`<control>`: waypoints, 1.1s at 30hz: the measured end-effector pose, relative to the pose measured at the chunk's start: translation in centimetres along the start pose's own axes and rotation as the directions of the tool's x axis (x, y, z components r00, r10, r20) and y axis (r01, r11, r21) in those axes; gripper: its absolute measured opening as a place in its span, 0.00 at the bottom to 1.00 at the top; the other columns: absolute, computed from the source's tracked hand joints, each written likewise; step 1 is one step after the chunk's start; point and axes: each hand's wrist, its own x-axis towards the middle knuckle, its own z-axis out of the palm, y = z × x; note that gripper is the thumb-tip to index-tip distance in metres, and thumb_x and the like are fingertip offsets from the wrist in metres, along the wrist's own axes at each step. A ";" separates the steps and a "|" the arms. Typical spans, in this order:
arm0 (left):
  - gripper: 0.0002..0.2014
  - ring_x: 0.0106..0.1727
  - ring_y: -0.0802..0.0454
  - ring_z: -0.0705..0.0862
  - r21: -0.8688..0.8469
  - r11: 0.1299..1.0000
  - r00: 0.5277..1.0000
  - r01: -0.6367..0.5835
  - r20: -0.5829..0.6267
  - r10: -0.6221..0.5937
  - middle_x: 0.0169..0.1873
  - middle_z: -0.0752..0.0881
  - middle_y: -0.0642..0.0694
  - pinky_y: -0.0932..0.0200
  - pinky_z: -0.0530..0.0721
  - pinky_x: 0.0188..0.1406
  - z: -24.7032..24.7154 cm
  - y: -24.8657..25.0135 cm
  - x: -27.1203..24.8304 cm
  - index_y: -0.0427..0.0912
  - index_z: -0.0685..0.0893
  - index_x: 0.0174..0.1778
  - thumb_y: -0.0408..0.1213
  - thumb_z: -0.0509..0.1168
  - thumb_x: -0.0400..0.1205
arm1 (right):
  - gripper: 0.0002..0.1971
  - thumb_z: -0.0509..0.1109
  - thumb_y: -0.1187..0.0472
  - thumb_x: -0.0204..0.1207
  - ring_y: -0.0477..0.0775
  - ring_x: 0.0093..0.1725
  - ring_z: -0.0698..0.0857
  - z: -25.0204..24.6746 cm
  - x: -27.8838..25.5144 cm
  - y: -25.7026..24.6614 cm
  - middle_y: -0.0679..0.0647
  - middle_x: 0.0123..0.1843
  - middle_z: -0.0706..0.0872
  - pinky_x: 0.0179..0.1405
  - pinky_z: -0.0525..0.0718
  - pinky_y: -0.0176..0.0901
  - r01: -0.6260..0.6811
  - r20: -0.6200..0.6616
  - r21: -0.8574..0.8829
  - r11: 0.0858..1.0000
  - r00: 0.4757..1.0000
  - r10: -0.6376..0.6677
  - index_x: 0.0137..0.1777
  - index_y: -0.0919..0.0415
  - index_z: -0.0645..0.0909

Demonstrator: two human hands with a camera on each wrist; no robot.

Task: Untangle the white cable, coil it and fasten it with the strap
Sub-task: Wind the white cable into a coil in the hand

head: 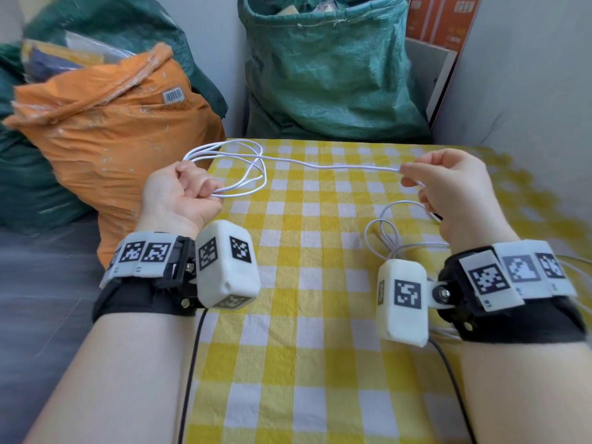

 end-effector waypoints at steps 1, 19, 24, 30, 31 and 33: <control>0.21 0.09 0.56 0.54 -0.026 0.999 0.999 -0.028 -0.027 0.027 0.10 0.57 0.53 0.65 0.56 0.09 -0.1 0.2 0.1 0.44 0.64 0.20 0.30 0.49 0.82 | 0.09 0.74 0.62 0.68 0.45 0.22 0.71 -0.1 -0.1 0.1 0.51 0.33 0.87 0.24 0.69 0.39 0.023 -0.015 -0.028 0.999 1.000 -0.023 0.32 0.53 0.76; 0.23 0.08 0.57 0.56 0.140 0.988 0.996 0.058 0.053 -0.066 0.10 0.59 0.52 0.65 0.56 0.09 -0.2 0.5 -0.2 0.45 0.66 0.19 0.35 0.50 0.84 | 0.12 0.77 0.52 0.71 0.48 0.29 0.75 0.5 -0.9 -0.1 0.52 0.32 0.85 0.35 0.79 0.43 0.039 0.186 -0.114 0.993 0.982 -0.017 0.31 0.57 0.85; 0.19 0.09 0.57 0.57 0.246 0.967 0.983 0.061 0.153 -0.101 0.12 0.59 0.52 0.67 0.57 0.12 0.4 -0.1 -0.5 0.46 0.66 0.23 0.37 0.51 0.83 | 0.08 0.72 0.66 0.73 0.49 0.32 0.77 0.7 -0.9 0.0 0.49 0.35 0.85 0.33 0.81 0.44 0.058 0.179 -0.265 0.963 0.984 -0.010 0.39 0.53 0.88; 0.22 0.11 0.58 0.59 0.203 0.976 0.957 0.077 0.260 -0.129 0.13 0.61 0.52 0.68 0.61 0.15 0.8 -0.7 -0.8 0.47 0.67 0.26 0.48 0.47 0.87 | 0.10 0.73 0.70 0.72 0.49 0.33 0.80 1.0 -1.3 -0.1 0.54 0.38 0.88 0.28 0.78 0.37 0.026 0.263 -0.442 0.897 0.960 0.101 0.36 0.53 0.88; 0.22 0.11 0.58 0.60 0.206 0.975 0.952 0.080 0.276 -0.136 0.13 0.61 0.52 0.68 0.61 0.15 0.9 -0.8 -0.9 0.47 0.67 0.27 0.48 0.47 0.87 | 0.11 0.72 0.70 0.71 0.49 0.32 0.81 1.1 -1.3 -0.1 0.54 0.39 0.89 0.28 0.78 0.37 0.027 0.272 -0.463 0.886 0.956 0.113 0.36 0.53 0.88; 0.21 0.11 0.58 0.60 0.234 0.969 0.942 0.079 0.302 -0.150 0.13 0.61 0.53 0.69 0.62 0.16 1.1 -1.0 -1.1 0.47 0.67 0.28 0.48 0.47 0.87 | 0.11 0.70 0.71 0.73 0.45 0.29 0.80 1.3 -1.5 -0.2 0.51 0.35 0.89 0.26 0.76 0.35 0.034 0.300 -0.490 0.871 0.945 0.132 0.39 0.54 0.88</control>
